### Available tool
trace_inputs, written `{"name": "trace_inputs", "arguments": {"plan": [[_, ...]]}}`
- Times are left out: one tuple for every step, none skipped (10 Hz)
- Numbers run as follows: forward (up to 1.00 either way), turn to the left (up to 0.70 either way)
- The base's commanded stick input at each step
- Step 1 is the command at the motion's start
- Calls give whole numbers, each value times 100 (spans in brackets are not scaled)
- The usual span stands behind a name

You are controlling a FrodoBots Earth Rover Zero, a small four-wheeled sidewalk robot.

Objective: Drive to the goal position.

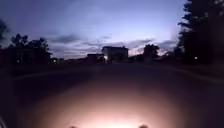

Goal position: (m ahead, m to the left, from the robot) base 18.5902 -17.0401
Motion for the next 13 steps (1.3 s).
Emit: {"name": "trace_inputs", "arguments": {"plan": [[70,-2],[70,-10],[70,-18],[70,-26],[70,-34],[70,-35],[70,-30],[70,-22],[70,-15],[70,-8],[70,0],[70,-4],[70,-7]]}}
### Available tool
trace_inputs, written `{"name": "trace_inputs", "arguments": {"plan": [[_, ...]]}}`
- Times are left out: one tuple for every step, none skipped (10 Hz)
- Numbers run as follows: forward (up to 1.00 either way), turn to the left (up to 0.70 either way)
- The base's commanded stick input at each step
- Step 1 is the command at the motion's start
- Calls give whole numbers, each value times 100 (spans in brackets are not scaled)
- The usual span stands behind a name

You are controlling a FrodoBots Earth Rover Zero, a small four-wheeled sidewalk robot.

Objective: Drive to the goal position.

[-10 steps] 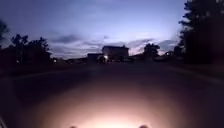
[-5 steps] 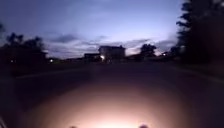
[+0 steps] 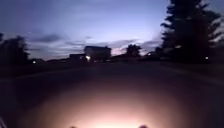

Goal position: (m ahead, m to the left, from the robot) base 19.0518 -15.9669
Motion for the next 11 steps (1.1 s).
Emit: {"name": "trace_inputs", "arguments": {"plan": [[70,-11],[70,-15],[70,-19],[70,-22],[70,-26],[70,-30],[70,-33],[70,-35],[70,-35],[70,-35],[70,-35]]}}
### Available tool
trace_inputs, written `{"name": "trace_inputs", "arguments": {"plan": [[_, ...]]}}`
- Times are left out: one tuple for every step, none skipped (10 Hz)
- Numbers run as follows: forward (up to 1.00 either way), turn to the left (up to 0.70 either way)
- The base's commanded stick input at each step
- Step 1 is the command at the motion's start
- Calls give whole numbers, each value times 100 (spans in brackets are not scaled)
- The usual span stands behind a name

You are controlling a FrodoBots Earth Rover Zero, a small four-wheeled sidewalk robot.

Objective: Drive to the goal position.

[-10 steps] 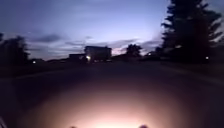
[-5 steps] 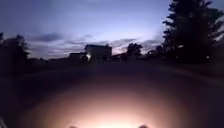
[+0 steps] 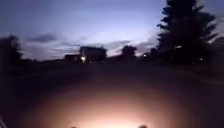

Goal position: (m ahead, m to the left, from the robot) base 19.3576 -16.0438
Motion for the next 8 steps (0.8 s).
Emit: {"name": "trace_inputs", "arguments": {"plan": [[70,-35],[70,-13],[70,0],[70,0],[70,0],[70,0],[70,0],[70,0]]}}
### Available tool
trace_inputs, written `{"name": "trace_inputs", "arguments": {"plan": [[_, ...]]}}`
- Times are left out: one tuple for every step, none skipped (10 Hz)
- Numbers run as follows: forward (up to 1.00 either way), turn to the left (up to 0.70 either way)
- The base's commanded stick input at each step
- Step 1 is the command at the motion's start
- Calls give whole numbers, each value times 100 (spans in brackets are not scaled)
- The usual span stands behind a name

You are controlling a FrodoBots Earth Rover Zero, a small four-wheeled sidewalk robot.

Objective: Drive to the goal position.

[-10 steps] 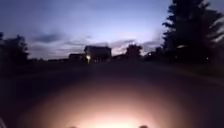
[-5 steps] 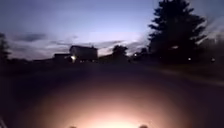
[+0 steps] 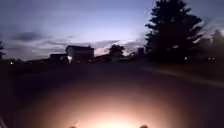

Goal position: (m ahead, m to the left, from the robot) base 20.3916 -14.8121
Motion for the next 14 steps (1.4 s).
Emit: {"name": "trace_inputs", "arguments": {"plan": [[70,0],[70,0],[70,0],[70,0],[70,0],[70,0],[70,0],[70,0],[70,0],[70,0],[70,0],[70,0],[70,0],[70,0]]}}
